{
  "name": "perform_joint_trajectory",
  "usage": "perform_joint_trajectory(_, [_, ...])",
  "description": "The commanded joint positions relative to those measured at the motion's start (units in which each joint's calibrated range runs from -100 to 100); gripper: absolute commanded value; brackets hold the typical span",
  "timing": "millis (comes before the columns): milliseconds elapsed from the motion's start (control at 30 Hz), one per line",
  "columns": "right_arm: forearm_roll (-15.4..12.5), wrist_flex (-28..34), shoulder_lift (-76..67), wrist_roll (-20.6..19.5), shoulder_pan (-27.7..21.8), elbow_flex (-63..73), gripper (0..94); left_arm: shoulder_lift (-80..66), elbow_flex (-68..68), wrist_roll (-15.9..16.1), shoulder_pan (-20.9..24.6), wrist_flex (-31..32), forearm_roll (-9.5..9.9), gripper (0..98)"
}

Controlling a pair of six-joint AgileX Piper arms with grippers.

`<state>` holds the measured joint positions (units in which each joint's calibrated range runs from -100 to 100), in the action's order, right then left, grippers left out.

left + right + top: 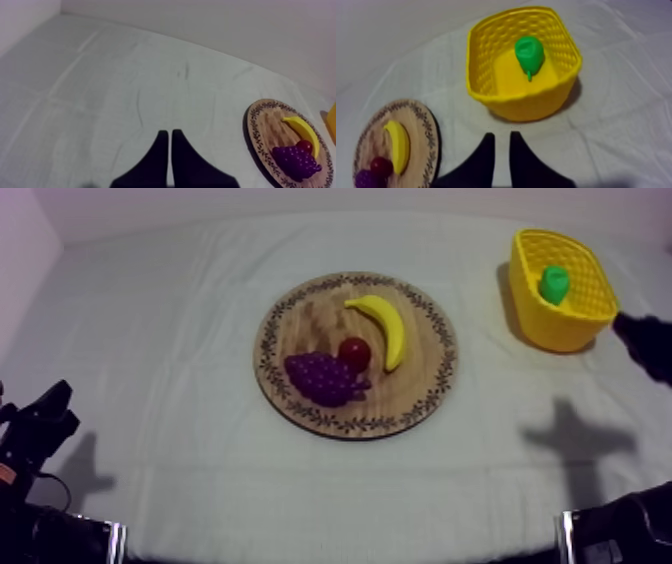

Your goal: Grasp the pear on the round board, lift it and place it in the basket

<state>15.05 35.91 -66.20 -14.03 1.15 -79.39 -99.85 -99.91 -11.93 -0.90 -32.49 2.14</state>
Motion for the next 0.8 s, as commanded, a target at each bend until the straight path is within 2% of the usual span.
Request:
perform_joint_trajectory(0, [-3.8,-0.5,-13.3,5.3,-0.5,-9.8,3.0,0.0,0.0,0.0,0.0,0.0,-0.01,0.1])
perform_joint_trajectory(167, [-10.8,2.6,-23.6,10.6,-1.2,-16.4,0.8,0.0,0.0,0.0,0.0,0.0,-0.01,0.1])
perform_joint_trajectory(300, [-14.4,5.8,-28.0,11.0,-1.6,-18.0,0.4,0.0,0.0,0.0,0.0,0.0,-0.01,0.1])
perform_joint_trajectory(400, [-15.4,6.5,-29.0,12.6,-1.9,-18.6,0.3,0.0,0.0,0.0,0.0,0.0,-0.01,0.1])
perform_joint_trajectory(633, [-16.1,2.6,-29.4,22.9,-2.3,-20.2,0.3,0.0,0.0,0.0,0.0,0.0,-0.01,0.1])
perform_joint_trajectory(767, [-16.1,2.3,-29.5,24.8,-2.4,-20.3,0.2,0.0,0.0,0.0,0.0,0.0,-0.01,0.1])
